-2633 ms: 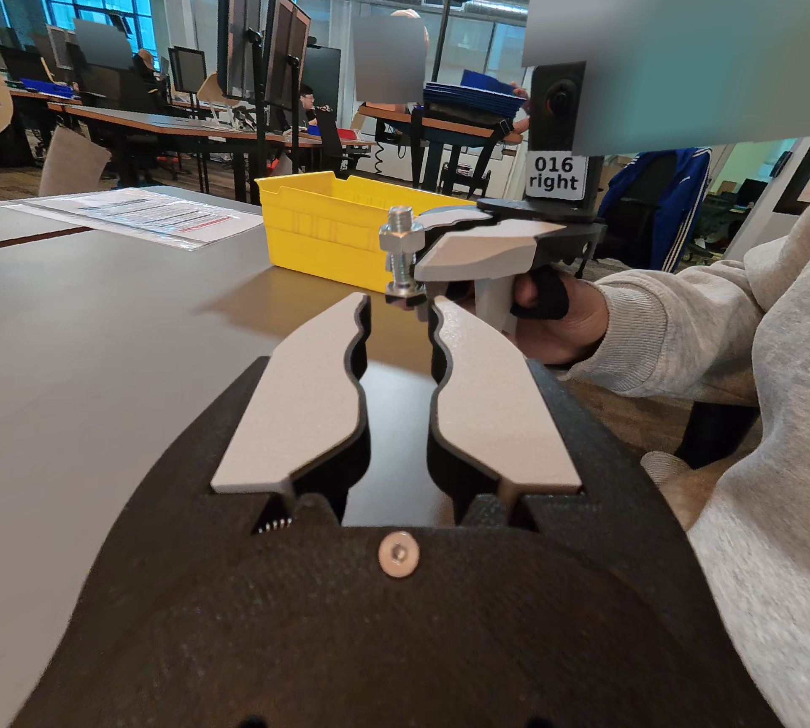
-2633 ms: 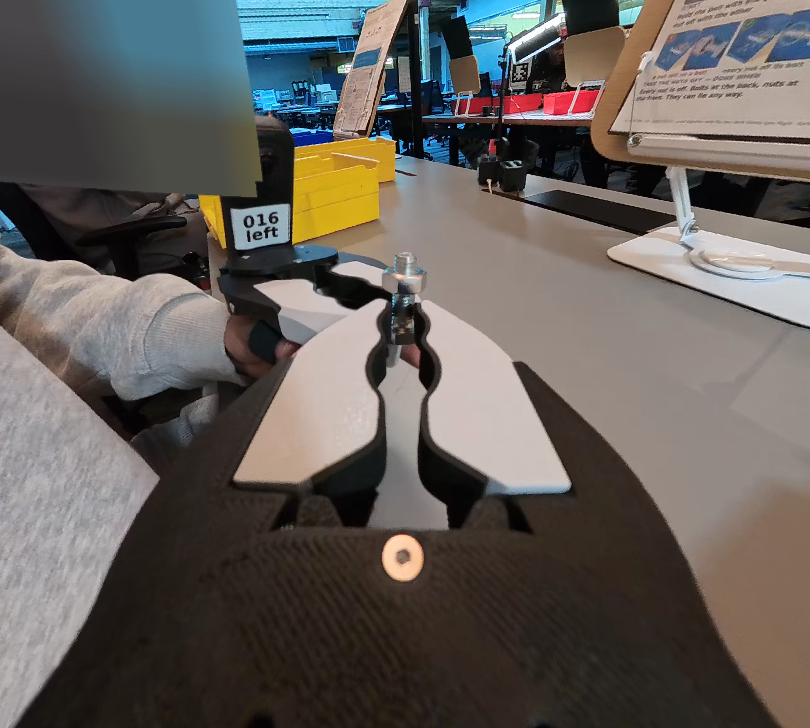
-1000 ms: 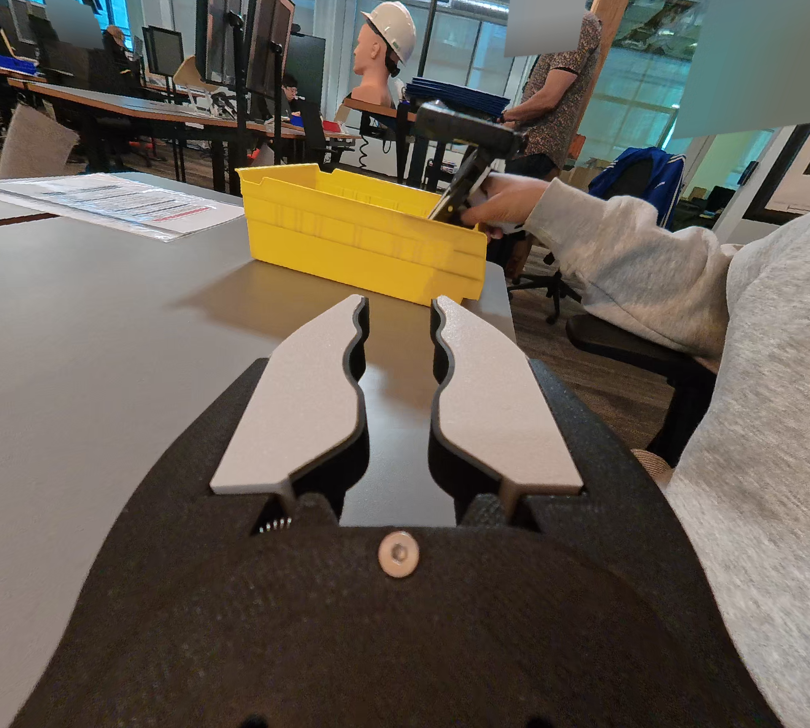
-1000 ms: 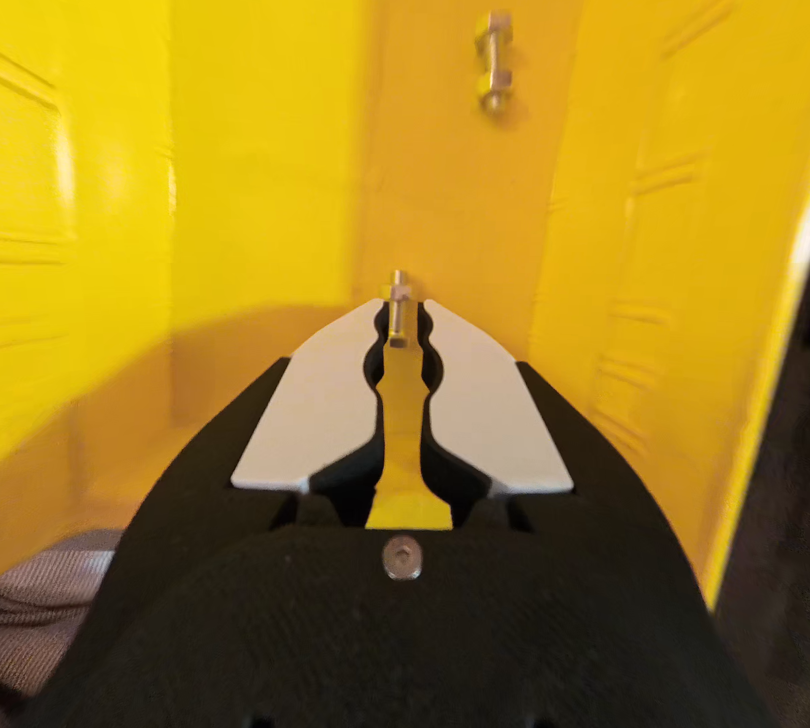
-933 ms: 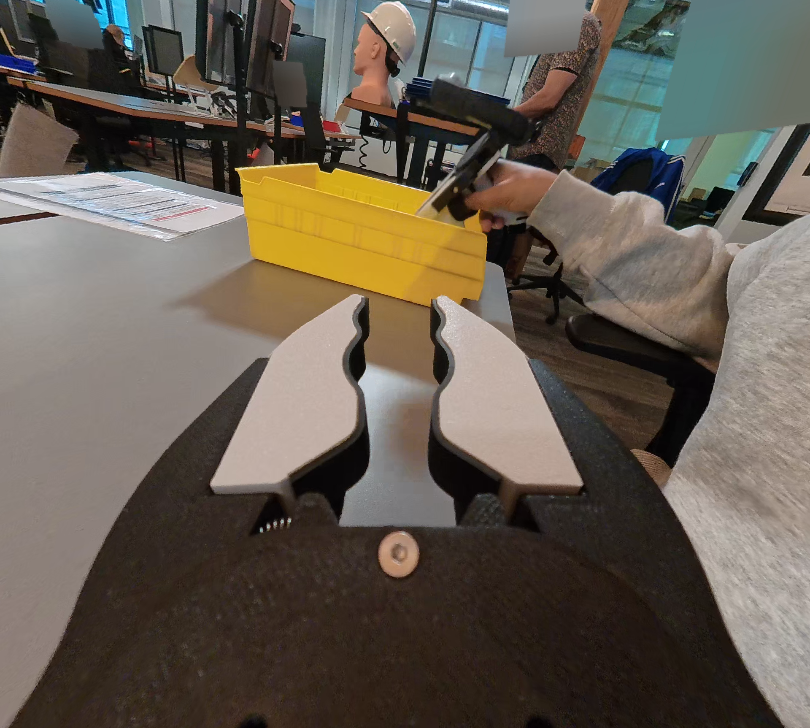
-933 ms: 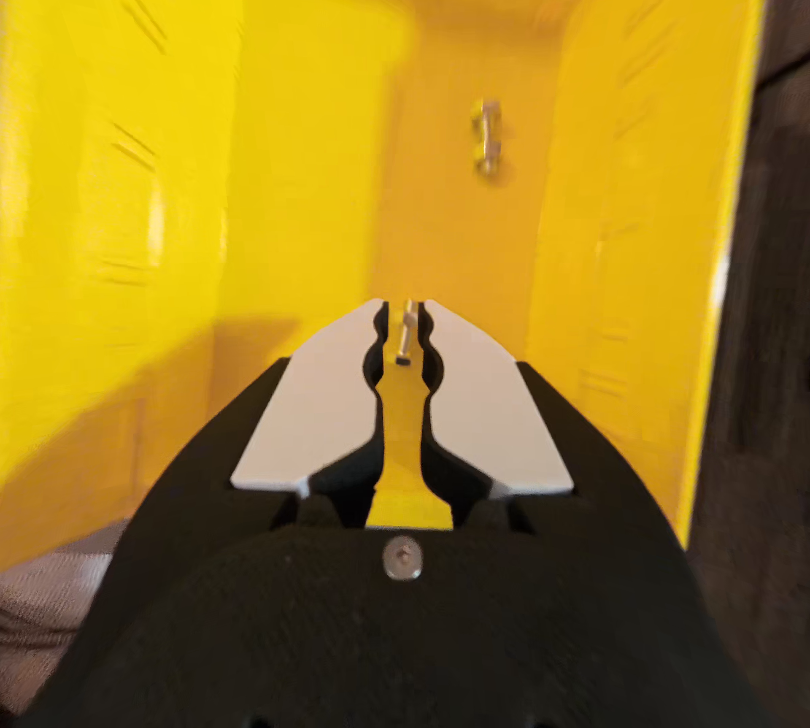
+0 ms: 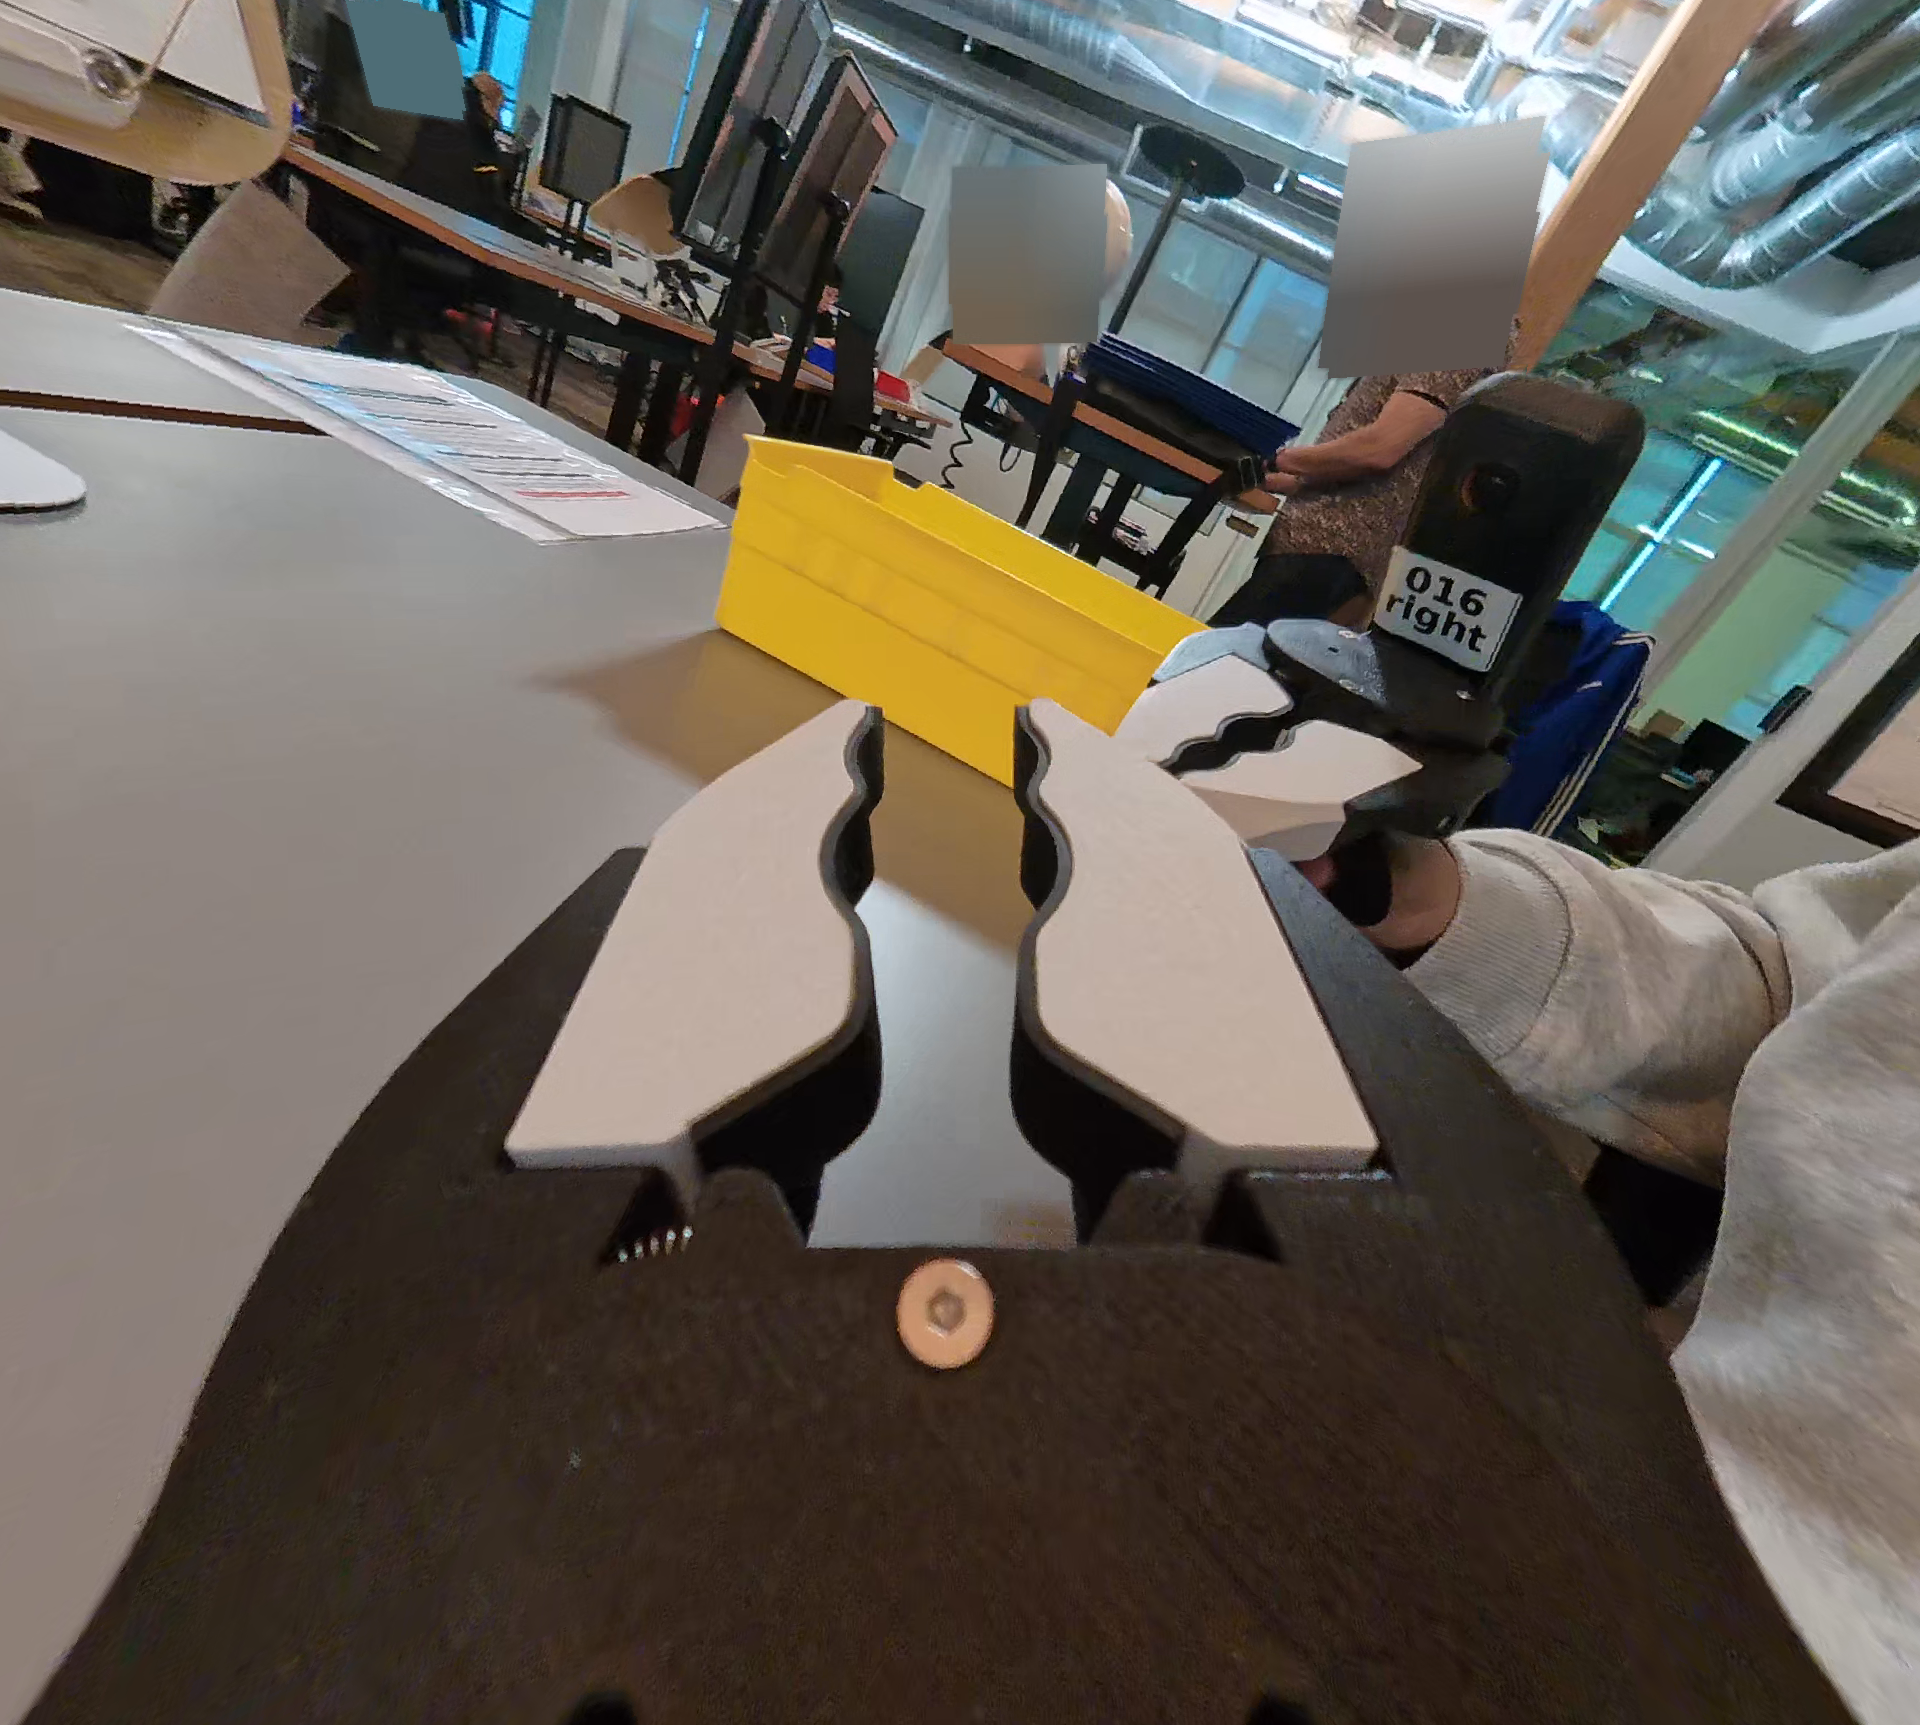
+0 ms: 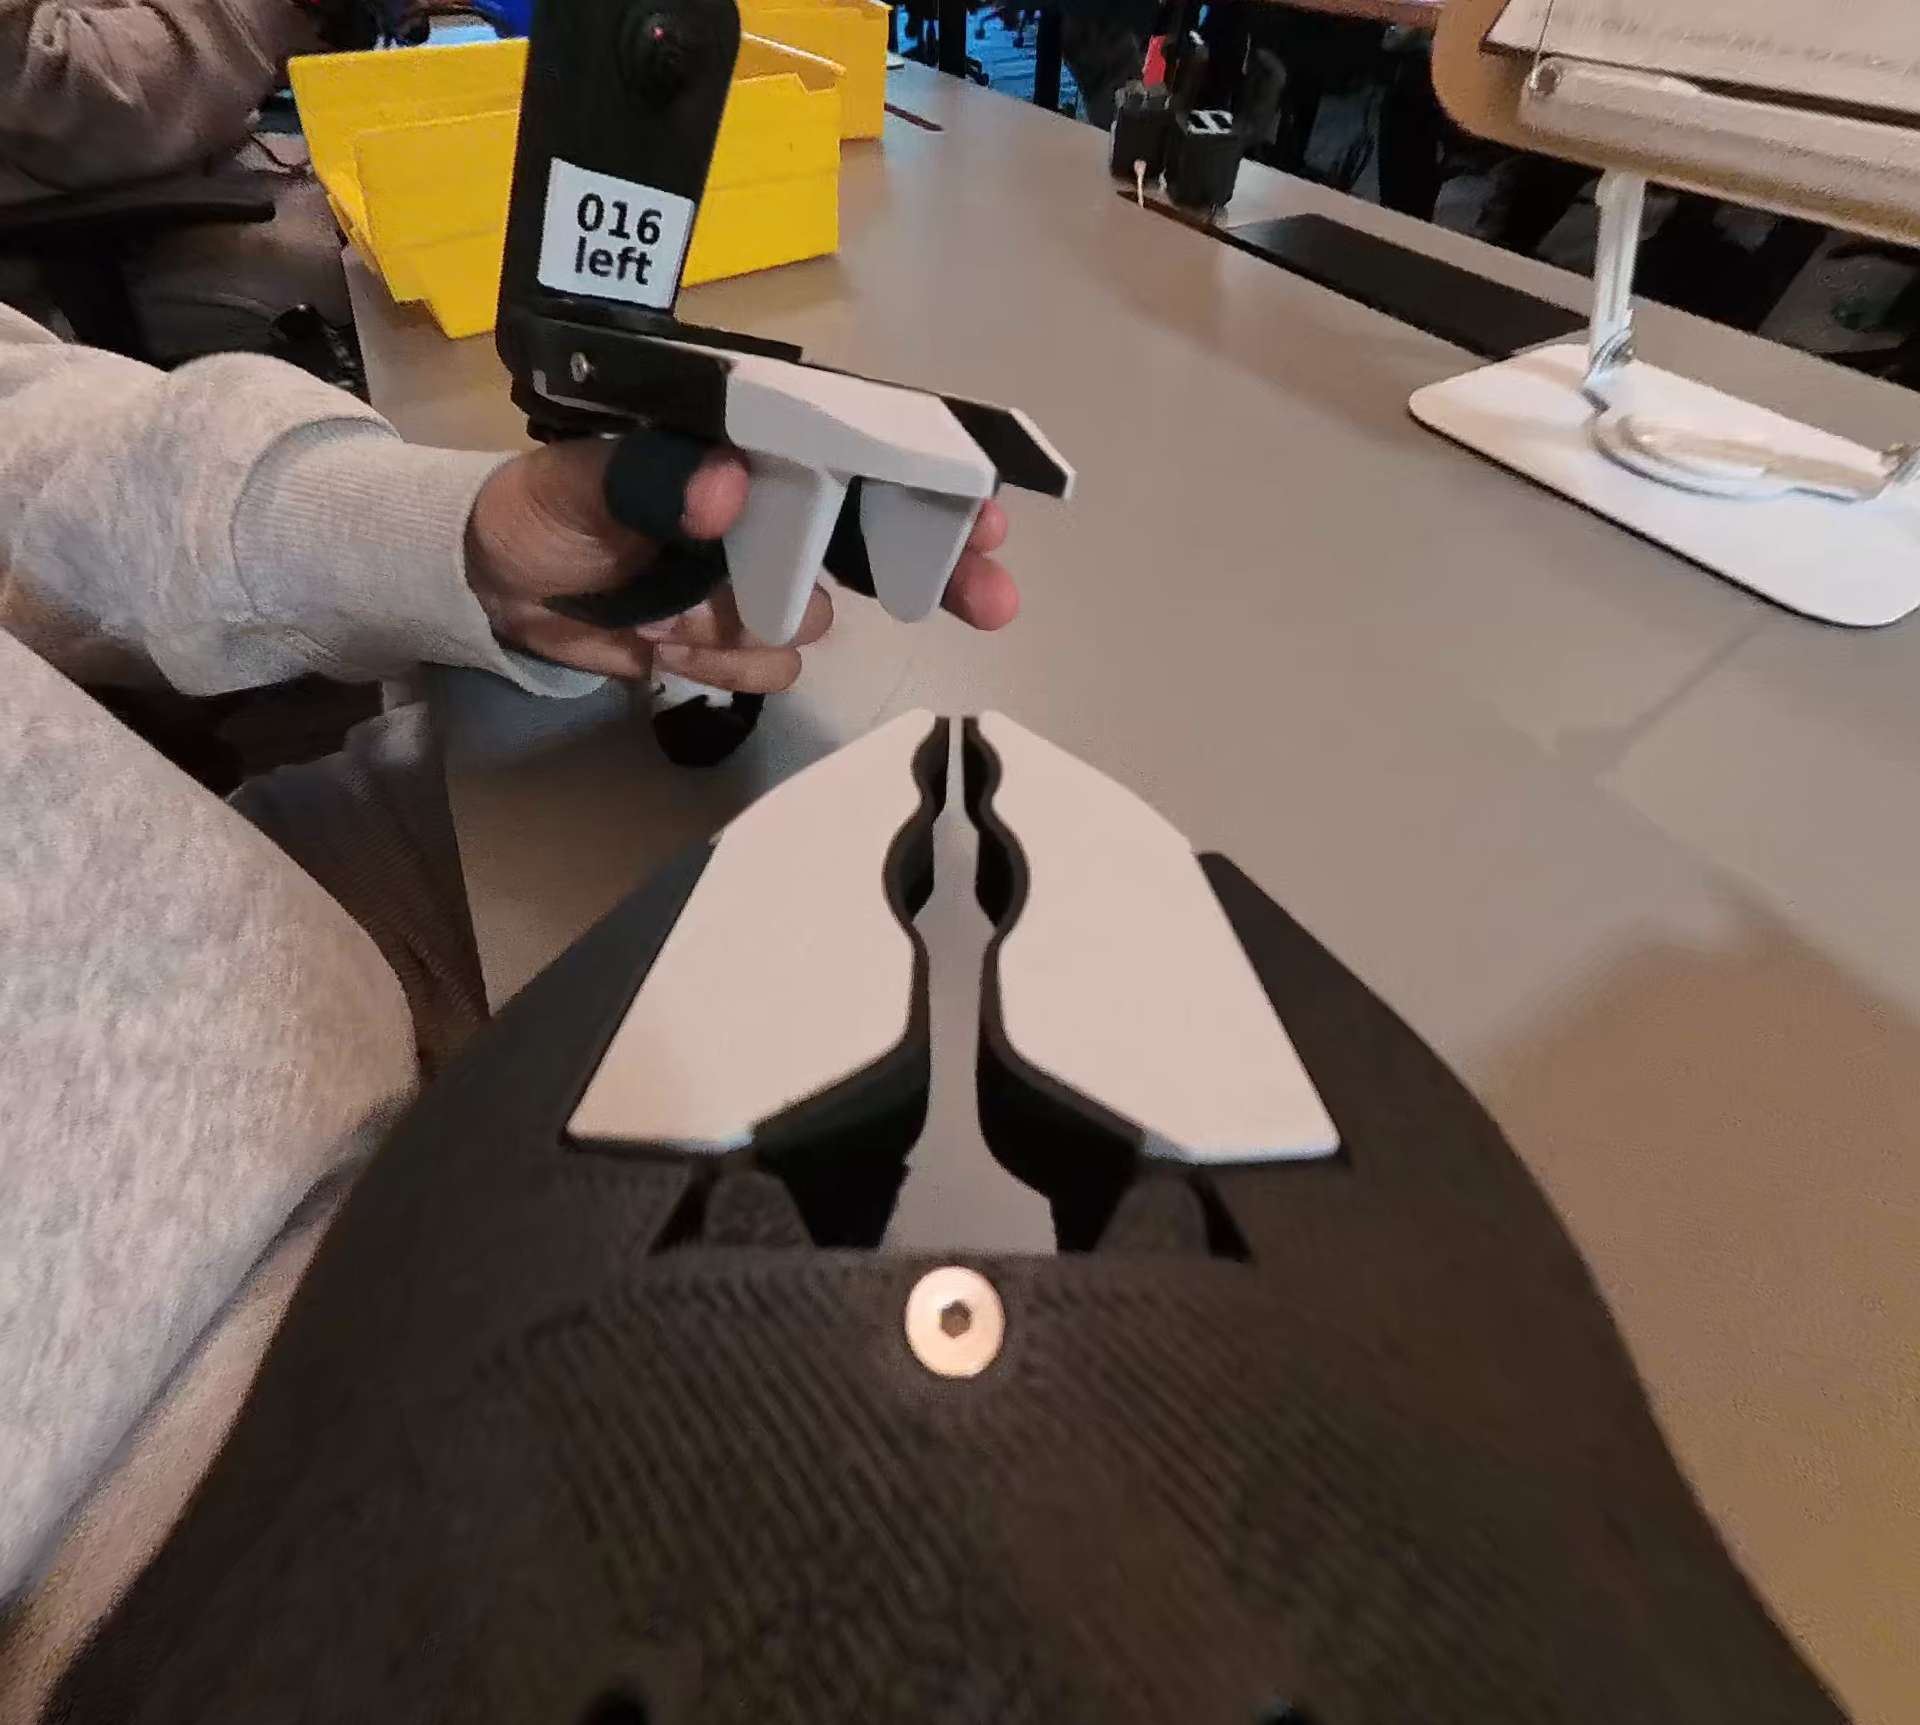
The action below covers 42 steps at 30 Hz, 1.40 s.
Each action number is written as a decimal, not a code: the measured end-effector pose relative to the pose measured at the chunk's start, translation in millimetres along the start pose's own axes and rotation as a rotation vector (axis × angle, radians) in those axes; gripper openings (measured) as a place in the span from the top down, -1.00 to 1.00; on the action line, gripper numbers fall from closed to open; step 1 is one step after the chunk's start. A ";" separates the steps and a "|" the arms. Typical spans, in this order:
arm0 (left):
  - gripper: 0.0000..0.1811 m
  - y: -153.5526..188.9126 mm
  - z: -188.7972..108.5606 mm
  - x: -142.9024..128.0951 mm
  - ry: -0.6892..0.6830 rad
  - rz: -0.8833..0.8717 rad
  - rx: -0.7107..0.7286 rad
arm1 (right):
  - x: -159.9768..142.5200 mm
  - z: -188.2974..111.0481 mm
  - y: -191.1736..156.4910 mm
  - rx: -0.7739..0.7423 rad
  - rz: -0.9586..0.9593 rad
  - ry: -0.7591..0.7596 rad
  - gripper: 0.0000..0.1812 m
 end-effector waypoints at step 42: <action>0.72 -254.2 -437.4 222.6 -1.041 -0.248 1.369 | -14.8 6.5 16.1 -0.063 0.097 -0.029 0.94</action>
Point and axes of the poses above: each gripper's, where its closed fingertips meet, z out along the fingers, x out of its top, y = z × x across the jaws, the point moved 5 cm from there along -z, back along the fingers, and after that the axes turned 7 degrees about y, right-handed, at the moved point
